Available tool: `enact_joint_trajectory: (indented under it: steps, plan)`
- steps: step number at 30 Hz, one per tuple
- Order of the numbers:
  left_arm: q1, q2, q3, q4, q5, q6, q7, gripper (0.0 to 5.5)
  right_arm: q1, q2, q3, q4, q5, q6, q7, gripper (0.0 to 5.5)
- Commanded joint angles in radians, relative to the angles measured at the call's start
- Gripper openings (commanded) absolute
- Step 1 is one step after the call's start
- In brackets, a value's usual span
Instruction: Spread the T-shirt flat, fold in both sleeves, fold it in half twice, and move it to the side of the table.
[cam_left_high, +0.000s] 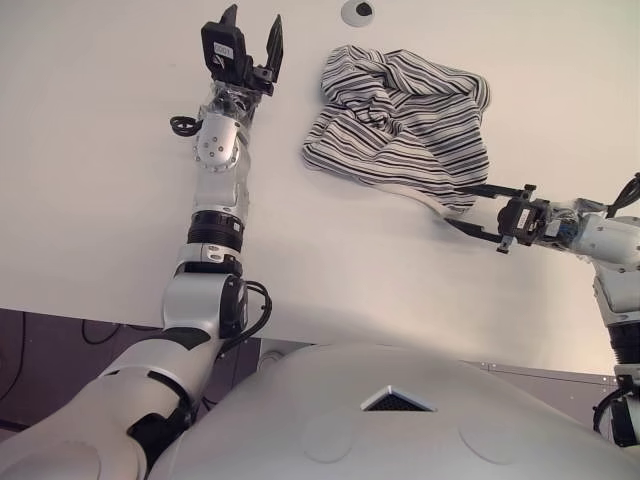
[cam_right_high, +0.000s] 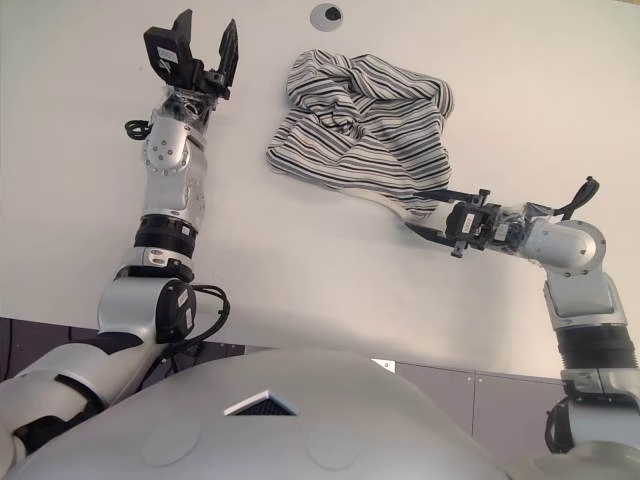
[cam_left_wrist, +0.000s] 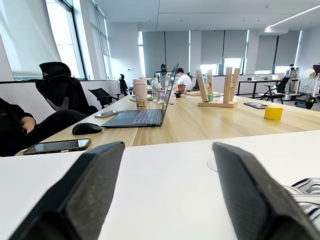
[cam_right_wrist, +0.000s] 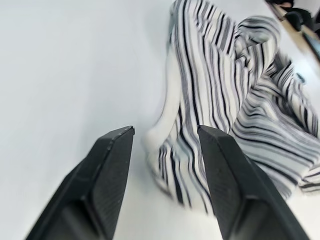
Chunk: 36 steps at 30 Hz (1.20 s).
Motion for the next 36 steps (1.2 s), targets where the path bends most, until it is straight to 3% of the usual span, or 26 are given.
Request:
enact_joint_trajectory:
  steps: [1,3,16,18,21,26,33,36]
  plan:
    - [0.015,-0.004,-0.006,-0.016,0.005,0.016,0.006,3.2,-0.017,-0.03,0.002,0.047,-0.08,-0.055,-0.018,2.33]
    - [0.017,-0.006,-0.006,-0.017,0.005,0.018,0.007,3.2,-0.039,-0.026,0.005,0.078,-0.125,-0.083,-0.038,2.33]
    - [0.033,-0.008,-0.007,-0.028,0.003,0.032,0.002,3.24,-0.057,-0.001,0.05,0.133,-0.214,-0.143,-0.12,0.09]
    - [0.037,-0.01,-0.008,-0.028,0.005,0.03,0.005,3.24,-0.065,0.011,0.049,0.135,-0.209,-0.136,-0.131,0.04]
    - [0.047,0.024,-0.011,-0.05,-0.001,0.02,-0.045,3.24,-0.074,0.082,-0.018,-0.029,0.041,0.068,-0.145,0.04]
    - [0.067,0.079,0.042,-0.142,-0.168,0.062,-0.251,3.24,-0.356,0.163,-0.147,-0.198,0.428,0.459,-0.26,0.04]
    - [0.082,0.077,0.017,-0.332,-0.263,0.188,-0.362,3.24,-0.55,0.204,-0.161,-0.223,0.484,0.722,-0.392,0.04]
    - [0.167,0.126,-0.09,-0.48,-0.195,0.238,-0.437,3.24,-0.589,0.213,-0.157,-0.212,0.464,0.777,-0.414,0.04]
